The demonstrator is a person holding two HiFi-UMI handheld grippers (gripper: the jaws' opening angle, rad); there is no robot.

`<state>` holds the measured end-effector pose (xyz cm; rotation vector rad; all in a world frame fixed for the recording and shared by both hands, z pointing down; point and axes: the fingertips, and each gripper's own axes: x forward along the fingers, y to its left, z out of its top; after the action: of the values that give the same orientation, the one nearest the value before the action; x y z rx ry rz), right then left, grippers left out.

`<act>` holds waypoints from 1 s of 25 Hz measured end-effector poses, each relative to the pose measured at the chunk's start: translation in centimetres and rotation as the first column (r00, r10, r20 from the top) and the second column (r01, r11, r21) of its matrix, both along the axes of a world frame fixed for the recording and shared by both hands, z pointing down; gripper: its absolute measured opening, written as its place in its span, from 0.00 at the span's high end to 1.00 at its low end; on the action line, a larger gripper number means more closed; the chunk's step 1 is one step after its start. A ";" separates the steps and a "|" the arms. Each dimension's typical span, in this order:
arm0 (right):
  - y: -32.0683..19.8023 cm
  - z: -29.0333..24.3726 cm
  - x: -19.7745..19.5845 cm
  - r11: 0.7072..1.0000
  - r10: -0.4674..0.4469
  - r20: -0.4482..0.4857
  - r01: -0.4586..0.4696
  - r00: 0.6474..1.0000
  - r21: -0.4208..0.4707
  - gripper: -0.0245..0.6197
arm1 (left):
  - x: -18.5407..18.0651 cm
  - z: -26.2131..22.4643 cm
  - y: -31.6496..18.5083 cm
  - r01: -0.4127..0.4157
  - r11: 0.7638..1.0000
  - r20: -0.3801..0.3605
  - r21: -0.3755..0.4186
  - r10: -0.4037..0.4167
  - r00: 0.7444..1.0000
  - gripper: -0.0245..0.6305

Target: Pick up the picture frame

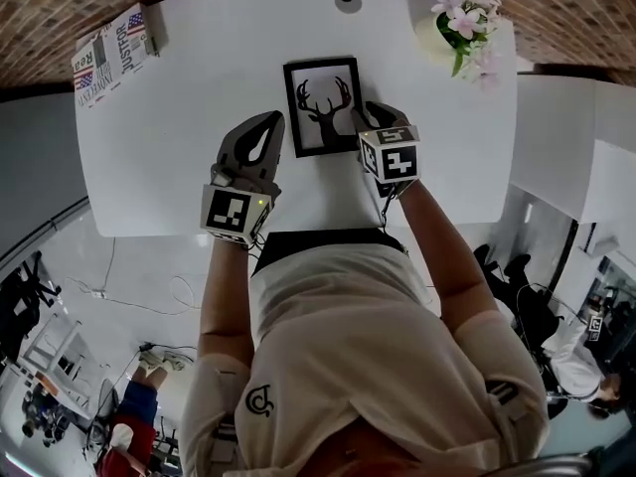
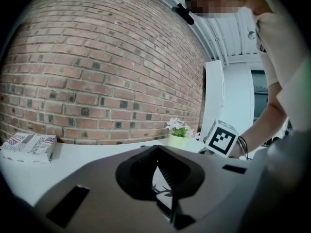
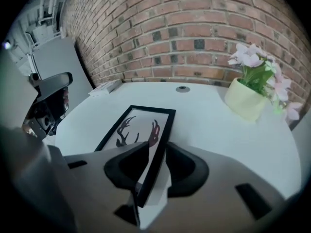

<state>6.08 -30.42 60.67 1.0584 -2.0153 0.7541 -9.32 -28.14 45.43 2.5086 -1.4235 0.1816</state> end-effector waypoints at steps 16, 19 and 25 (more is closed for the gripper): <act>0.3 2.7 0.1 0.993 0.054 -0.027 -0.057 0.998 -0.104 0.80 | 0.1 1.6 1.0 0.015 0.998 -0.029 -0.055 -0.016 0.999 0.94; 0.7 2.7 0.2 0.991 0.072 -0.029 -0.075 0.997 -0.108 0.80 | 0.3 0.7 1.5 0.013 1.000 -0.023 -0.027 -0.014 1.000 0.94; 3.1 2.6 -0.1 0.991 0.073 -0.035 -0.076 0.997 -0.114 0.80 | -0.1 0.7 3.9 -0.005 1.000 0.006 -0.031 0.005 1.000 0.94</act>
<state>6.02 -27.34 63.25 1.0763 -1.8908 0.8772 -9.39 -24.23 46.10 2.4896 -1.4056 0.2105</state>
